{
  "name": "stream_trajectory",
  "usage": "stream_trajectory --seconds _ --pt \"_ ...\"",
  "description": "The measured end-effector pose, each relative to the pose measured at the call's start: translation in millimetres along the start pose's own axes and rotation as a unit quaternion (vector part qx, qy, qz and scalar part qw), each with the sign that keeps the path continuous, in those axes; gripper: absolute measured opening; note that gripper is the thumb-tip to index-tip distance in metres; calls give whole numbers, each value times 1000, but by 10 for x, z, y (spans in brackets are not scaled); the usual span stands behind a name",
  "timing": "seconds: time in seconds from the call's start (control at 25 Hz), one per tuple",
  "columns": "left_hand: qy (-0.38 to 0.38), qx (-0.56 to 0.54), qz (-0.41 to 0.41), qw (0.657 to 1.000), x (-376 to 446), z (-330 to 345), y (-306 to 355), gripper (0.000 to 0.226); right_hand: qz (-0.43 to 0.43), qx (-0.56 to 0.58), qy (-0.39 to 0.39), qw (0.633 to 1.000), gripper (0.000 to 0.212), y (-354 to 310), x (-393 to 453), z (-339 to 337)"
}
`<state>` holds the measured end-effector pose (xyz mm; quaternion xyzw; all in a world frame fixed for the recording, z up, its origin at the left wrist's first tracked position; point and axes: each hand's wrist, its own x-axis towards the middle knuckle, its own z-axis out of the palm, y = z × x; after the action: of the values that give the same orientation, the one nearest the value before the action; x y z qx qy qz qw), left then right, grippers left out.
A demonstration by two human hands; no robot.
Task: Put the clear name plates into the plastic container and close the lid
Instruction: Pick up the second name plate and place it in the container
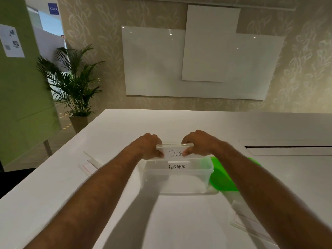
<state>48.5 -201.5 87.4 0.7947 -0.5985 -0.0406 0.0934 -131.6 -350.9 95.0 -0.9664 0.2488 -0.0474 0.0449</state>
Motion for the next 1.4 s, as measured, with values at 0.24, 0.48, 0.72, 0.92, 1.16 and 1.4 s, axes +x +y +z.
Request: stream_trajectory --seconds 0.24,0.48,0.72,0.92,1.16,1.4 --pt "-30 46 -20 998 158 200 -45 50 11 -6 -51 999 43 6 118 218" --pt "-69 93 -26 993 202 254 10 57 27 -31 -89 995 47 -8 195 363" --pt "-84 127 -22 988 202 277 76 51 36 -53 -111 992 54 -35 234 409" --pt "-64 132 -13 989 169 282 75 60 36 -39 -100 994 61 -47 170 363" --pt "34 66 -10 997 30 182 107 60 14 14 129 991 55 -66 -101 160" --pt "206 0 25 978 -273 49 234 64 62 -13 236 970 69 -125 -490 109"
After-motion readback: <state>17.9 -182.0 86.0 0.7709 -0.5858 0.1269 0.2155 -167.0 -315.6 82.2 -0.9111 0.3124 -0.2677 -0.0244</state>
